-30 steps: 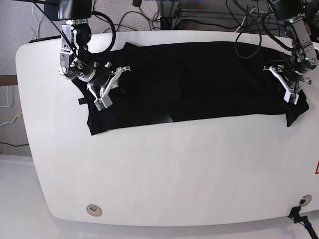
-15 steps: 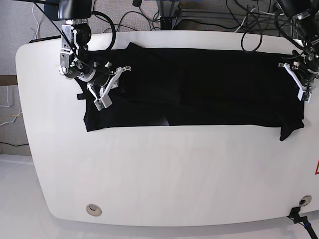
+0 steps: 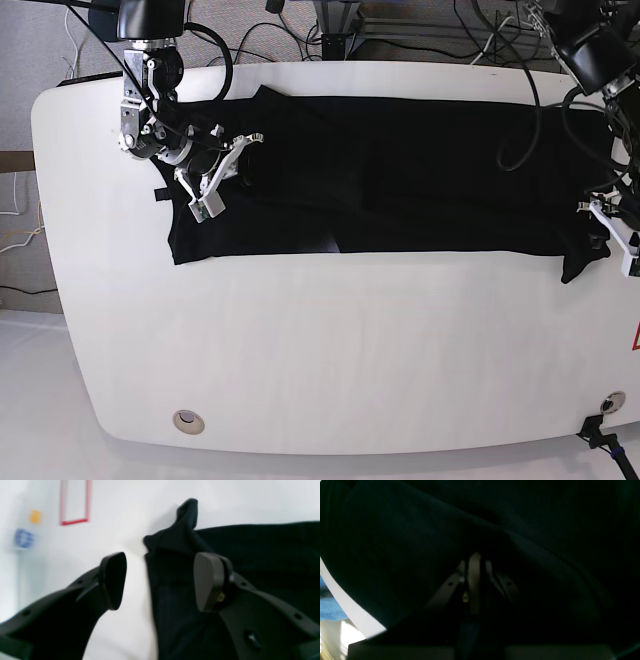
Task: Fold the T-shirt properly
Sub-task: 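Regrasp the strip's end with the left gripper and smooth it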
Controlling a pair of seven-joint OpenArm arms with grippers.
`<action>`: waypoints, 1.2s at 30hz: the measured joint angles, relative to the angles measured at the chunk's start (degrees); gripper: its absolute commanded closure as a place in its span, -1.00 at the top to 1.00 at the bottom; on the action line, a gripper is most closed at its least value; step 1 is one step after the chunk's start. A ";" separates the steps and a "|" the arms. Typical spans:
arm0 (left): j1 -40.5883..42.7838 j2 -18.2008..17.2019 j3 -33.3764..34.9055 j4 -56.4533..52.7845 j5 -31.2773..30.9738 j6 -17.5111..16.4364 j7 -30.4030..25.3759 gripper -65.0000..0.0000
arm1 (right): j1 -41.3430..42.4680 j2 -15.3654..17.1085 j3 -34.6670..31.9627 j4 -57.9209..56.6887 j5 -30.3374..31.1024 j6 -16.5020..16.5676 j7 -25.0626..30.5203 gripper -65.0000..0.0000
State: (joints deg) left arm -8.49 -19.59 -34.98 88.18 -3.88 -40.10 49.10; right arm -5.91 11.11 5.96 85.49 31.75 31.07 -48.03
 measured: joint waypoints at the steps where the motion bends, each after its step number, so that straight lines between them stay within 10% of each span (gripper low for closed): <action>1: -1.77 0.07 0.76 -2.38 0.37 -0.24 -0.66 0.18 | -0.02 -0.02 0.00 0.00 0.00 0.00 0.00 -0.92; 17: -13.64 -1.77 8.52 -34.21 4.28 4.26 -17.14 0.19 | -0.20 0.00 0.00 0.02 0.02 0.04 0.26 -0.92; 36: -16.46 -4.42 14.91 -45.03 4.33 9.27 -22.23 0.16 | -0.17 -0.02 0.00 0.02 0.04 0.04 0.24 -0.92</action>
State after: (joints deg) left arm -24.95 -24.01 -20.08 43.16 0.45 -30.83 26.87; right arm -6.09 11.09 5.96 85.52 31.79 31.11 -47.79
